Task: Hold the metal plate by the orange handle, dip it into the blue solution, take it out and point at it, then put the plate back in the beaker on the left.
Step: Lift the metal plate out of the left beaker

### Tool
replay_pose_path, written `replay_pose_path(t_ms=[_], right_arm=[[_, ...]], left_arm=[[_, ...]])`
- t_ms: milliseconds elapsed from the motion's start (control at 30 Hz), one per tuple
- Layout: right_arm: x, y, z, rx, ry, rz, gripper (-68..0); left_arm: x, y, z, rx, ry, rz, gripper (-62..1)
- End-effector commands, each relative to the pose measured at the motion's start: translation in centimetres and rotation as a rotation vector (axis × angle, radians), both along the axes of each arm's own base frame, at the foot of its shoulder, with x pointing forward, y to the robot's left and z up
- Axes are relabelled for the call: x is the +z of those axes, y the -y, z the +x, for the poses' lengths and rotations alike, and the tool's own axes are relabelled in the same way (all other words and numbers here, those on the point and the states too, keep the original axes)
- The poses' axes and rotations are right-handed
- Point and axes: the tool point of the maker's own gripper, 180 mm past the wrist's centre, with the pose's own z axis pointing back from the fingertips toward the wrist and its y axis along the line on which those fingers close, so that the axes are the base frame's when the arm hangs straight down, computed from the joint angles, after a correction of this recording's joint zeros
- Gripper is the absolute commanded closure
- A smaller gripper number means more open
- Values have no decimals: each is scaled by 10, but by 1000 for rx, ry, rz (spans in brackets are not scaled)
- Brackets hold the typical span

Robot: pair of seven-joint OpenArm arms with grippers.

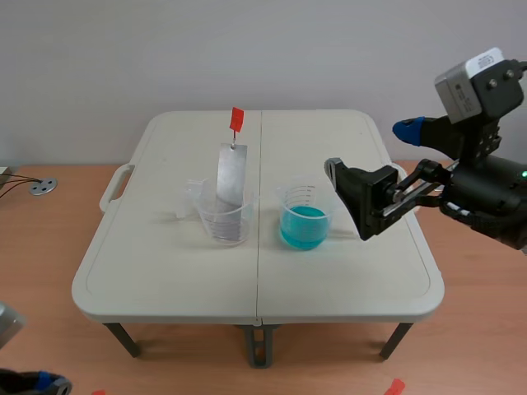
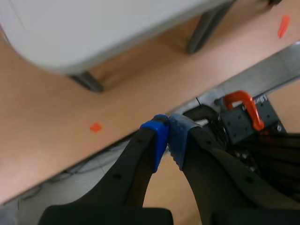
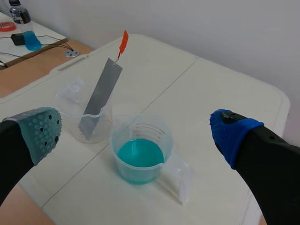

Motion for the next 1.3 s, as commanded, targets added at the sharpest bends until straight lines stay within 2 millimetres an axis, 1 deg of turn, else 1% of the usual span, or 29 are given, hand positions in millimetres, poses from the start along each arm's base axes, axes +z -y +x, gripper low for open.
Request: replay_pose_path(t_ms=[0, 133, 333, 467, 700, 900, 1100, 1267], right_arm=[[12, -4, 7, 6, 37, 32, -663], [8, -15, 17, 24, 28, 68, -663], [4, -31, 35, 49, 12, 102, -663], [0, -40, 49, 55, -3, 121, -663], [-8, -59, 75, 67, -46, 109, -663], [-9, -85, 90, 116, -69, 84, -663], [-23, -102, 105, 138, -125, 70, -663], [-27, -113, 119, 144, -156, 64, -663]], left_arm=[[-8, -2, -8, 2, -22, 4, -15], [-34, -19, -36, 50, -104, 10, -15], [-61, -40, -78, 108, -196, 21, -15], [-72, -49, -100, 131, -237, 27, -15], [-81, -57, -130, 154, -279, 33, -15], [-86, -56, -143, 166, -293, 34, -15], [-87, -55, -141, 170, -290, 32, -15], [-87, -55, -140, 169, -289, 32, -15]])
